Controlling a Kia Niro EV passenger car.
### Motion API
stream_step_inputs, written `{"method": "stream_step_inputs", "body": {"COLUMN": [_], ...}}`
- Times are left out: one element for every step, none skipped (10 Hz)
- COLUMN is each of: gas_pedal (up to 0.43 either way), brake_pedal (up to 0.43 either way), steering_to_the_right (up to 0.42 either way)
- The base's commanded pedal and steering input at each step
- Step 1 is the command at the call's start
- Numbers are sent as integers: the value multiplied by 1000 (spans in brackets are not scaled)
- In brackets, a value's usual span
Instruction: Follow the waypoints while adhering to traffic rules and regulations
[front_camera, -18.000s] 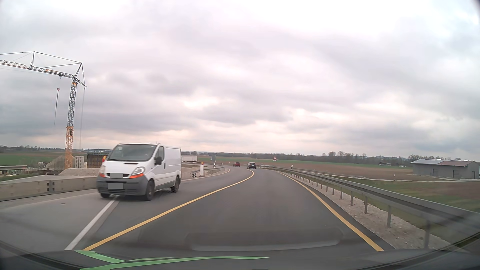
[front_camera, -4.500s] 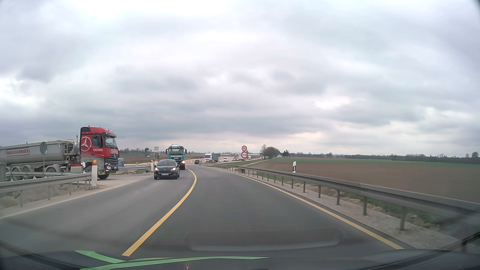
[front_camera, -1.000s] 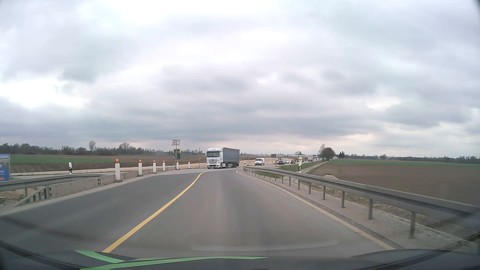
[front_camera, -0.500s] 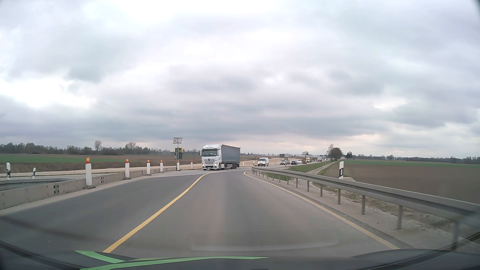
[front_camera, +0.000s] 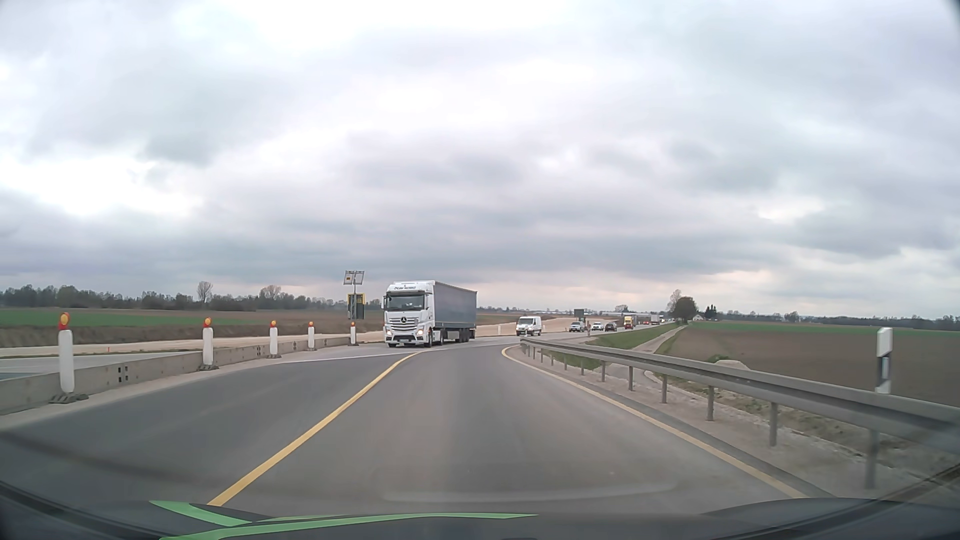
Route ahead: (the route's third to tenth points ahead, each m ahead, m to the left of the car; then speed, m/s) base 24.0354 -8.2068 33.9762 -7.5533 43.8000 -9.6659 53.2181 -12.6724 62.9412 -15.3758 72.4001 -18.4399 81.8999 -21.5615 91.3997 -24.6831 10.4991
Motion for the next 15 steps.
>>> {"method": "stream_step_inputs", "body": {"gas_pedal": [67,67,67,67,67,67,67,67,67,67,67,67,67,67,67], "brake_pedal": [0,0,0,0,0,0,0,0,0,0,0,0,0,0,0], "steering_to_the_right": [-12,-12,-12,-12,-11,-10,-7,-5,-2,-1,0,2,3,3,7]}}
